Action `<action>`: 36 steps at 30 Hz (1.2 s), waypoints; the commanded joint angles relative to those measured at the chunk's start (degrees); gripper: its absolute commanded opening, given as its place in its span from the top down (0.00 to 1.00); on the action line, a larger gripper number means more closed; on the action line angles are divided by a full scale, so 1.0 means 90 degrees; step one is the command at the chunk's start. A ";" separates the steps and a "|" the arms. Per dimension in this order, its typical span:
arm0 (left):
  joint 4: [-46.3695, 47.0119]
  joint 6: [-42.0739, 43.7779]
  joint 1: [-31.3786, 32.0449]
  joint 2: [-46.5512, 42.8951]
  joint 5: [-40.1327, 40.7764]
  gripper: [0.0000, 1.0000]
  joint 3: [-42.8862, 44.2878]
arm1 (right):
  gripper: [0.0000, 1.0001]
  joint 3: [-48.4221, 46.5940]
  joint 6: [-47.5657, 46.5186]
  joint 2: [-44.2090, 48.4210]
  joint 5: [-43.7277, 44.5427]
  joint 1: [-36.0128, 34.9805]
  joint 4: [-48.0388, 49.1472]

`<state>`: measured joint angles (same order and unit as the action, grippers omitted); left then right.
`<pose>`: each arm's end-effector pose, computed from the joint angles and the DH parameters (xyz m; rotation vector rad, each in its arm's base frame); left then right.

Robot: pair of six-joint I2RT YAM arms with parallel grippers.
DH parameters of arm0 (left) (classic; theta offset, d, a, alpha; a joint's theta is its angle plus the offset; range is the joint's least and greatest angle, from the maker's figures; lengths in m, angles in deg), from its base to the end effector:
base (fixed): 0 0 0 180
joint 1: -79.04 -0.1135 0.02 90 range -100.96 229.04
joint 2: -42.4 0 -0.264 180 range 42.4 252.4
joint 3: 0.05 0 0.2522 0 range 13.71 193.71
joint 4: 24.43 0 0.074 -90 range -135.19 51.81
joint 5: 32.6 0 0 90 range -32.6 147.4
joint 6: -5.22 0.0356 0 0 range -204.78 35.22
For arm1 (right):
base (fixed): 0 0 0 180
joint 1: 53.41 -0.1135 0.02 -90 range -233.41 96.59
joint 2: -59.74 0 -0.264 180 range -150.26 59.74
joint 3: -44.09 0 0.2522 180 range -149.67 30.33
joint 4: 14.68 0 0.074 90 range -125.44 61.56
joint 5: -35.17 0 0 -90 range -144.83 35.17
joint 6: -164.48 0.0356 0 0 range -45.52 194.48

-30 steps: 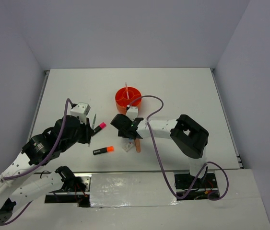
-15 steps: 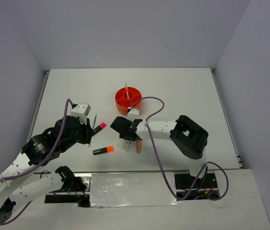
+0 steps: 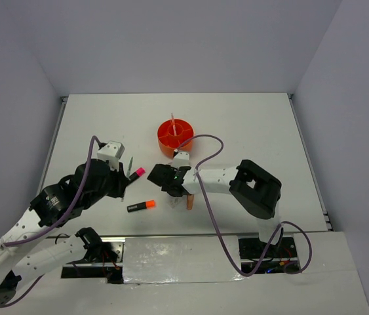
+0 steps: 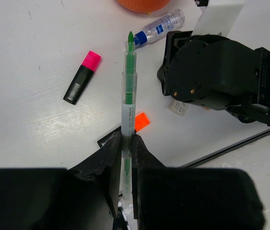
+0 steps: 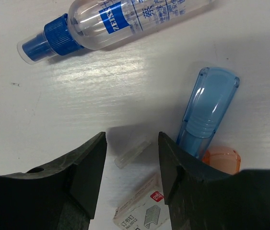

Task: Sort the stationery into containers
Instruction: Close the pen cap on the pen.

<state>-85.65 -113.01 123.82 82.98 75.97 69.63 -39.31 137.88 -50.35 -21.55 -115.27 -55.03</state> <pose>0.1011 -0.0843 0.3506 0.1154 2.1240 -0.4185 0.1948 0.3228 0.1526 0.1814 2.4454 0.1051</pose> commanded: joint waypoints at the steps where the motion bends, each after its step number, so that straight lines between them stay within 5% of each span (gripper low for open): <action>1: 0.0235 0.0129 0.0054 -0.0114 0.0037 1.00 0.0007 | 0.46 -0.0269 0.0368 -0.0200 0.0082 -0.0157 -0.0210; 18: 0.0186 0.0060 0.0201 -0.0182 0.0144 1.00 0.0017 | 0.69 -0.0426 0.0184 -0.0513 0.0199 -0.0157 -0.0249; 27: 0.0176 0.0041 0.0211 -0.0182 0.0183 1.00 0.0017 | 0.85 -0.0006 -0.1056 -0.0386 -0.0230 -0.0167 0.1058; 36: 0.0166 0.0041 0.0220 -0.0173 0.0193 1.00 0.0017 | 0.73 -0.0328 -0.1760 -0.0562 -0.0493 -0.0147 0.0962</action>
<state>-85.67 -113.23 125.39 81.63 76.71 69.63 -41.78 123.82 -53.65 -22.03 -116.06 -48.28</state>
